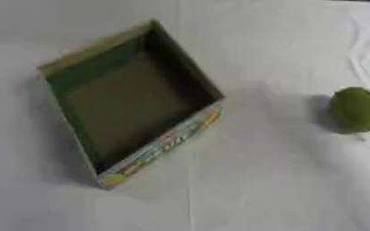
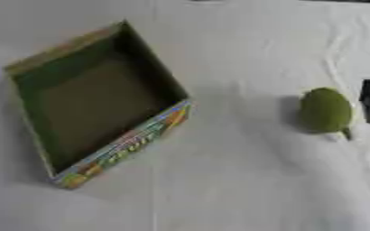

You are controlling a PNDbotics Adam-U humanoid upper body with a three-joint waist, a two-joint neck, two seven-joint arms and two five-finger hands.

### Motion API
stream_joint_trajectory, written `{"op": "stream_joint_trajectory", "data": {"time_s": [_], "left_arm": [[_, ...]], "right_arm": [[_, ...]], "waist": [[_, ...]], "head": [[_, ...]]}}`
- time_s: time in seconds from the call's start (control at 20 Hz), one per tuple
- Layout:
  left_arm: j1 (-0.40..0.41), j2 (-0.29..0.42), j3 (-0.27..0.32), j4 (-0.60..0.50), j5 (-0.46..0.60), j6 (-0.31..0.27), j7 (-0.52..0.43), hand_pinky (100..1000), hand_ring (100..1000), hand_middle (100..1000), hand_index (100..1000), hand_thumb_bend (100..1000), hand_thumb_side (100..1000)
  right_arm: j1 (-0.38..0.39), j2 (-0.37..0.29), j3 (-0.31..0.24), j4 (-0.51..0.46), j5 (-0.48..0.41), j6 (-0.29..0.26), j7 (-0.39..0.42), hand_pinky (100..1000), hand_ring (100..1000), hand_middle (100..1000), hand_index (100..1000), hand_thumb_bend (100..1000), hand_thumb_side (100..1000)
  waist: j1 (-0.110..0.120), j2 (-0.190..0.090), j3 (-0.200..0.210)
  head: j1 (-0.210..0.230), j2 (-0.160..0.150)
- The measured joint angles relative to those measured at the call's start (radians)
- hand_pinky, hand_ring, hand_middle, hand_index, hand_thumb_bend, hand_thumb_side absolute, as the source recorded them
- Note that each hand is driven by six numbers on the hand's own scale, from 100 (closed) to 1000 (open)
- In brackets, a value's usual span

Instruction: Pick up objects on the table and place them in the box.

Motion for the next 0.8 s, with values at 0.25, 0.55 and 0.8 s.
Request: {"op": "stream_joint_trajectory", "data": {"time_s": [0.25,0.55,0.8], "left_arm": [[0.003,0.001,0.0,0.0,-0.004,0.0,0.0,620,642,617,809,100,556],[0.008,0.001,0.0,0.0,-0.005,0.0,0.0,620,641,617,809,100,556],[0.008,0.002,0.0,0.0,-0.005,0.0,-0.001,620,641,618,809,100,556]], "right_arm": [[0.03,-0.009,0.03,0.0,0.067,-0.008,-0.002,843,870,863,919,100,201],[0.047,-0.021,0.052,0.0,0.127,-0.025,0.021,850,883,880,929,100,198],[0.048,-0.029,0.066,0.0,0.157,-0.044,0.054,857,888,887,935,100,200]], "waist": [[0.0,-0.004,-0.005],[0.0,-0.005,-0.01],[0.0,-0.006,-0.01]], "head": [[0.003,0.0],[0.004,0.0],[0.004,0.0]]}}
